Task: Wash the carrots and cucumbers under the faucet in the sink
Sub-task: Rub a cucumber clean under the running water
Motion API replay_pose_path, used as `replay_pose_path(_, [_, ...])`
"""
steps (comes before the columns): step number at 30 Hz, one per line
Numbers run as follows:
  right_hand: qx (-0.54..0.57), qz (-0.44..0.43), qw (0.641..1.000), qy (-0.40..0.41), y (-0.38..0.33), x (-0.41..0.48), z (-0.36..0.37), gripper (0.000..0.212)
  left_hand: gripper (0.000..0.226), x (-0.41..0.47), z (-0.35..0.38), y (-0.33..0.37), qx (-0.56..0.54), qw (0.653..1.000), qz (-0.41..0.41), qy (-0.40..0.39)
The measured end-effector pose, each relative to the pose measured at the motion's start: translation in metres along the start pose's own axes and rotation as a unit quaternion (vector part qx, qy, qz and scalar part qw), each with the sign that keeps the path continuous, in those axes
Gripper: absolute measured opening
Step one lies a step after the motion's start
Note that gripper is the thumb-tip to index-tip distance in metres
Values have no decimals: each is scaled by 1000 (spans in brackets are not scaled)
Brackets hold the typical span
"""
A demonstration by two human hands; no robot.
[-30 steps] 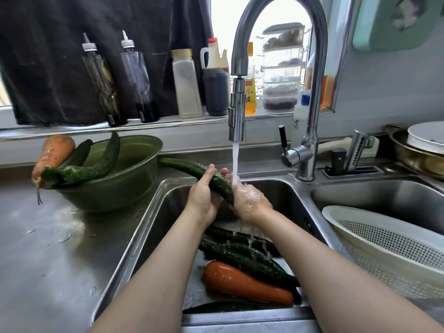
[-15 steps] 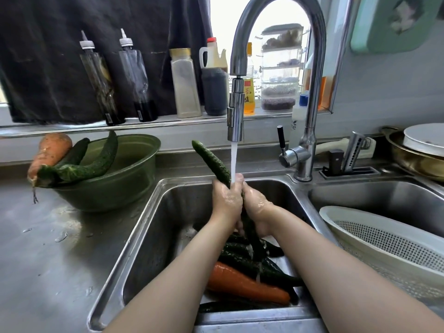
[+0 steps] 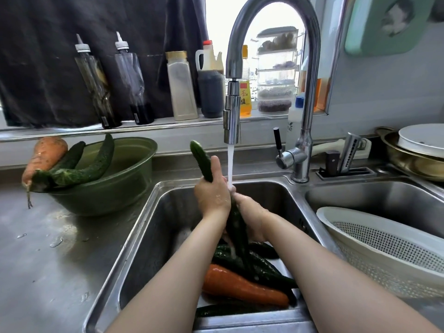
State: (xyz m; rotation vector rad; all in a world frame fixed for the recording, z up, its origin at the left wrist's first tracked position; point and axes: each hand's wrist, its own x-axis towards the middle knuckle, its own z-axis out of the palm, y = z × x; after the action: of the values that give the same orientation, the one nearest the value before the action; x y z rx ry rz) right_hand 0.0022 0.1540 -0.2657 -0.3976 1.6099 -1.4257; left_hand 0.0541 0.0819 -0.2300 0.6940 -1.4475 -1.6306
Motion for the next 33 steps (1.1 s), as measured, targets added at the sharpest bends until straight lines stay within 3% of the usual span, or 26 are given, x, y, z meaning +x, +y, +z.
replay_pose_path(3, [-16, -24, 996, 83, -2, 3, -1, 46, 43, -4, 6, -13, 99, 991, 63, -62])
replay_pose_path(5, [-10, -10, 993, 115, -3, 3, -5, 46, 29, -3, 11, -14, 108, 984, 85, -109])
replay_pose_path(7, [-2, 31, 997, 76, -4, -1, -11, 52, 24, -2, 12, -10, 76, 983, 95, -141])
replay_pose_path(9, [-14, 93, 996, -13, -5, -7, -16, 54, 24, -1, 8, -4, 44, 983, 105, -143])
replay_pose_path(11, [-54, 130, 987, -77, -5, -10, -18, 51, 6, 2, 2, 0, 45, 983, 113, -137])
replay_pose_path(15, [-111, 149, 970, -155, -4, -6, -16, 44, 42, 4, -2, 12, -24, 991, 48, -126])
replay_pose_path(18, [-127, 156, 959, -198, -1, -5, -18, 41, 61, 6, -9, 20, -48, 982, -9, -180])
replay_pose_path(20, [-145, 154, 956, -201, 0, -6, -24, 41, 54, 7, -12, 22, -83, 965, -55, -241])
replay_pose_path(23, [-152, 162, 964, -148, 3, -4, -29, 44, 15, 10, -10, 21, -106, 963, -29, -245])
replay_pose_path(28, [-133, 182, 966, -127, 12, 3, -23, 49, 23, 5, -2, 21, -1, 976, 50, -211])
replay_pose_path(33, [-156, 178, 965, -114, 14, 9, -29, 39, 45, 2, -1, 33, 0, 979, 16, -205])
